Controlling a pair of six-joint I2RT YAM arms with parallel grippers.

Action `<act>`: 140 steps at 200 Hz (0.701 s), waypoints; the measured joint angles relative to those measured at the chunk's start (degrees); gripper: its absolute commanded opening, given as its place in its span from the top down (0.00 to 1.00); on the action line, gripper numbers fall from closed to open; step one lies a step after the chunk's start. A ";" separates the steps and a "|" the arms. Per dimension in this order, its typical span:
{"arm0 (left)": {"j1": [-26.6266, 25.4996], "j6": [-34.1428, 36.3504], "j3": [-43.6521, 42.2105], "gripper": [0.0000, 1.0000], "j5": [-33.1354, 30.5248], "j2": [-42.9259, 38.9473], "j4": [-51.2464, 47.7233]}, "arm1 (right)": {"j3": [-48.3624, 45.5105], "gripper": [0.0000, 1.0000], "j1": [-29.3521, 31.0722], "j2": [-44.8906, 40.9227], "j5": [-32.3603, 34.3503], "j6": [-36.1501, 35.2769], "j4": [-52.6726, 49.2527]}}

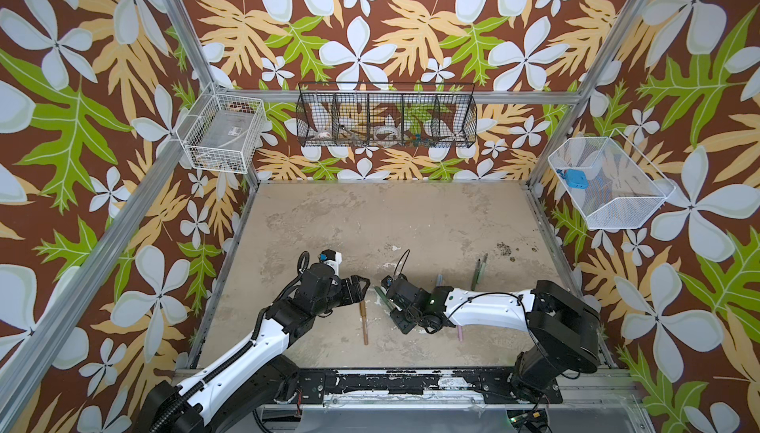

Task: Open the pen caps
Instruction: 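Close the right gripper on the dark green pen while the left gripper rises, then lift the dark green pen upright with the right gripper while the left approaches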

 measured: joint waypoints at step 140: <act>0.98 -5.90 1.14 0.18 2.45 4.55 11.56 | 0.24 0.95 -9.22 -9.42 1.18 0.61 0.11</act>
